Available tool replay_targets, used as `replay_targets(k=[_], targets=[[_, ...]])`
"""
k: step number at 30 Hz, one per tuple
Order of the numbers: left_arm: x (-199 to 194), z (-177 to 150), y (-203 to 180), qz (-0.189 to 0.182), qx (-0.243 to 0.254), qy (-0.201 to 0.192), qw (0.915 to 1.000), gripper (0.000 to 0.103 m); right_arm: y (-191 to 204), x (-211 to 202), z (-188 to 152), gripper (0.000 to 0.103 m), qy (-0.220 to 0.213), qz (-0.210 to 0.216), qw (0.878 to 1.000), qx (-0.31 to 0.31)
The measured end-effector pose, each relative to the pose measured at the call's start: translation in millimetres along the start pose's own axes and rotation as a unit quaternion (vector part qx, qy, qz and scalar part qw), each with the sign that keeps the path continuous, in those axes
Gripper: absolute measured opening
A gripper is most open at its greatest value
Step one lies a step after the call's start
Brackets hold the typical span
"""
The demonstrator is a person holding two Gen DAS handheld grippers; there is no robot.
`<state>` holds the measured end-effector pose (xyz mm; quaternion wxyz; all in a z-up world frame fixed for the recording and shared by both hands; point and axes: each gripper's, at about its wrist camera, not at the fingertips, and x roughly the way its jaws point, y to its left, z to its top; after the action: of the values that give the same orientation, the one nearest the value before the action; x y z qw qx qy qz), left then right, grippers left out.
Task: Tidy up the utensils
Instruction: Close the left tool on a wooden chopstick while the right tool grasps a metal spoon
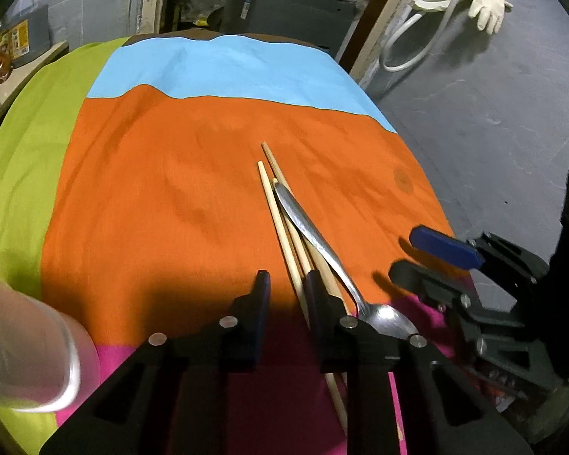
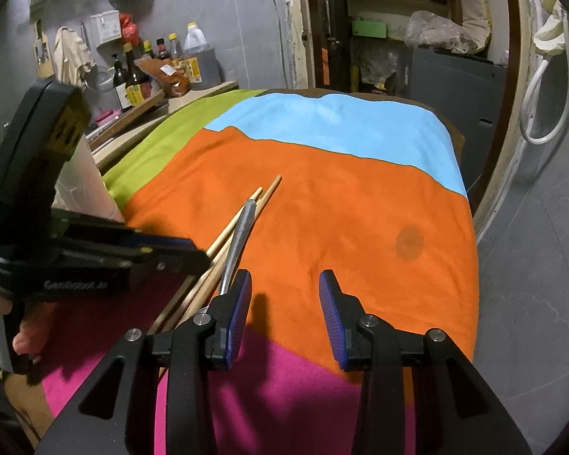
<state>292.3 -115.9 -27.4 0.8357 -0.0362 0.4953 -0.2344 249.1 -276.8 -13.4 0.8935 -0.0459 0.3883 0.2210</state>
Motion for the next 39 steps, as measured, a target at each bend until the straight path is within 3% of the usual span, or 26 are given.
replay_targets(k=[3,10,19,29,30,34,39], targets=[[2.9,3.4,-0.2,-0.003,-0.005,0.01,0.9999,0.005,4.2,2.3,0.4,0.034,0.008,0.004,1.0,-0.007],[-4.2,-3.3,1.7,0.004,-0.006,0.012,0.9999,0.004,20.6,7.2,1.5,0.022,0.026,0.011,0.999,-0.039],[-17.9,-21.0,6.8,0.007,-0.009,0.012,0.9999,0.004,31.3,22.6,5.4,0.017,0.052,0.032,0.997,-0.051],[-18.9,-21.3,7.5,0.003,-0.003,0.024,0.9997,0.004,37.4,46.2,20.2,0.016,0.091,0.003,0.995,-0.048],[-18.1,-20.3,7.3,0.004,-0.002,0.027,0.9996,0.004,37.9,47.6,21.5,0.013,0.093,0.0,0.995,-0.048],[-13.6,-17.5,4.3,0.007,0.005,0.04,0.9992,0.004,34.1,47.4,21.6,0.005,0.089,-0.007,0.995,-0.035],[-9.8,-14.1,2.0,0.015,0.015,0.047,0.9987,0.005,29.7,41.3,18.8,0.005,0.07,-0.011,0.997,-0.02]])
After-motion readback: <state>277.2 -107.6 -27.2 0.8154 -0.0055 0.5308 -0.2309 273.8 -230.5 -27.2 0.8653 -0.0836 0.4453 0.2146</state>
